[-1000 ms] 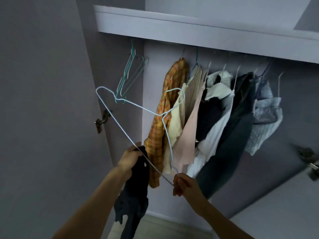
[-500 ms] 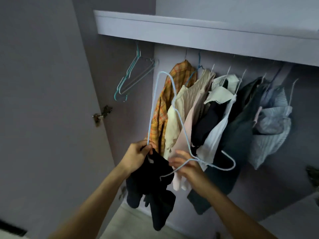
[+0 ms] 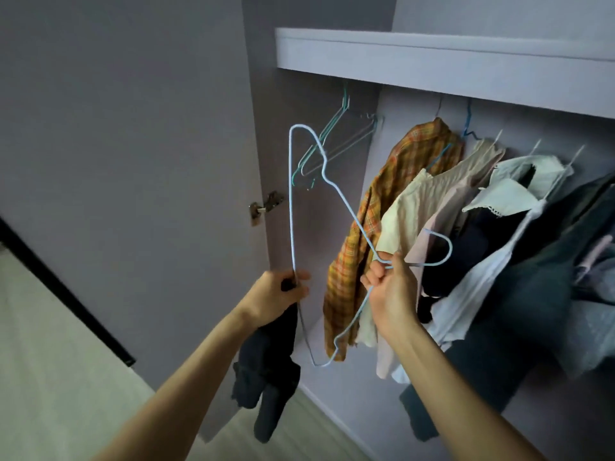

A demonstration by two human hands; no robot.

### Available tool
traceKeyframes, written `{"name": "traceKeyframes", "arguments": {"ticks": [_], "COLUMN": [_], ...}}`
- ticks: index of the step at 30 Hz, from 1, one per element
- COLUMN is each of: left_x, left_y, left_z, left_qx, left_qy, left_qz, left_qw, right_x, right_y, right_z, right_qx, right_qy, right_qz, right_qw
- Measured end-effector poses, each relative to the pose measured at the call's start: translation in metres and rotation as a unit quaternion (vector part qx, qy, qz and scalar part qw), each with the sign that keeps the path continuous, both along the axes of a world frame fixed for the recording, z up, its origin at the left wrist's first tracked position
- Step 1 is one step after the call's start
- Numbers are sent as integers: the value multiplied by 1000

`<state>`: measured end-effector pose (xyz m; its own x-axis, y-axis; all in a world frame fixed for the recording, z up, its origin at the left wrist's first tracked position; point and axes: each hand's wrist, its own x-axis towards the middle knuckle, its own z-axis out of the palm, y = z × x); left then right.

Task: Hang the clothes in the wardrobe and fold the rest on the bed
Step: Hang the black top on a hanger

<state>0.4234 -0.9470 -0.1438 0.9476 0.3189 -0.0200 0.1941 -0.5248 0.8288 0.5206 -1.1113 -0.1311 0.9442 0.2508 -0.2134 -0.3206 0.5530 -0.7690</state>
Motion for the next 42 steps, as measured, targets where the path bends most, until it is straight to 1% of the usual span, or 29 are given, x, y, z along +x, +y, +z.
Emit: {"name": "traceKeyframes", "arguments": {"ticks": [1, 3, 5, 7, 9, 12, 15, 17, 19, 20, 21, 23, 24, 25, 28, 29, 30, 31, 32, 33, 34, 35, 36, 37, 38, 39, 40, 41, 42], "left_x": [0, -1, -4, -10, -16, -27, -40, -47, -52, -53, -55, -59, -60, -59, -56, -56, -55, -53, -50, -48, -45, -42, -40, -37, -34, -32, -30, -29, -29], "left_y": [5, 17, 28, 36, 39, 41, 42, 49, 62, 69, 75, 84, 87, 88, 89, 89, 90, 90, 91, 89, 85, 79, 74, 69, 64, 60, 57, 53, 50], "left_z": [4, 11, 17, 23, 32, 52, 71, 83, 87, 85, 81, 66, 57, 49, 38, 37, 37, 37, 38, 39, 42, 45, 48, 51, 54, 58, 63, 69, 76], "left_qx": [14, 105, 185, 195, 155, 47, -37, -50, 30, 84, 135, 204, 233, 259, 294, 298, 290, 267, 211, 109, -18, -129, -188, -202, -193, -163, -124, -90, -67], "left_qy": [25, 83, 118, 123, 92, -1, -47, -66, -54, -22, 30, 141, 176, 184, 158, 155, 158, 162, 157, 141, 118, 93, 69, 46, 26, 10, -3, -11, -13], "left_qz": [-25, -70, -88, -93, -107, -127, -129, -109, -91, -86, -74, -24, 9, 48, 220, 262, 288, 297, 292, 284, 276, 267, 253, 240, 225, 203, 176, 145, 115], "left_qw": [999, 989, 972, 969, 978, 991, 990, 991, 994, 993, 988, 968, 956, 947, 917, 905, 899, 903, 920, 942, 954, 951, 946, 948, 955, 965, 977, 985, 991], "right_x": [3, 9, 15, 20, 20, 16, 7, 5, 9, 13, 19, 32, 37, 41, 46, 45, 44, 41, 39, 36, 33, 30, 29, 29, 29, 28, 26, 23, 19], "right_y": [3, 8, 15, 29, 44, 69, 84, 83, 74, 68, 63, 53, 49, 46, 42, 41, 40, 40, 39, 39, 40, 41, 43, 46, 49, 53, 57, 61, 67], "right_z": [0, -1, 1, 1, 0, -4, -11, -18, -20, -18, -15, -4, 3, 10, 23, 26, 26, 24, 22, 18, 14, 11, 8, 7, 8, 8, 8, 7, 6], "right_qx": [10, 48, 78, 98, 81, 25, -93, -202, -314, -350, -373, -390, -389, -388, -373, -373, -372, -369, -367, -368, -368, -359, -336, -296, -245, -181, -117, -81, -66], "right_qy": [19, 53, 68, 74, 63, 41, -24, -108, -198, -232, -259, -302, -319, -330, -340, -338, -335, -333, -331, -329, -322, -306, -277, -233, -176, -119, -72, -45, -30], "right_qz": [-19, -39, -30, 0, 23, 58, 58, 26, -27, -49, -68, -106, -118, -121, -116, -114, -114, -115, -117, -115, -109, -105, -101, -95, -83, -60, -35, -15, -1], "right_qw": [1000, 997, 994, 992, 995, 997, 994, 973, 928, 906, 888, 863, 856, 852, 856, 856, 858, 860, 861, 862, 865, 875, 894, 921, 950, 975, 990, 996, 997]}}
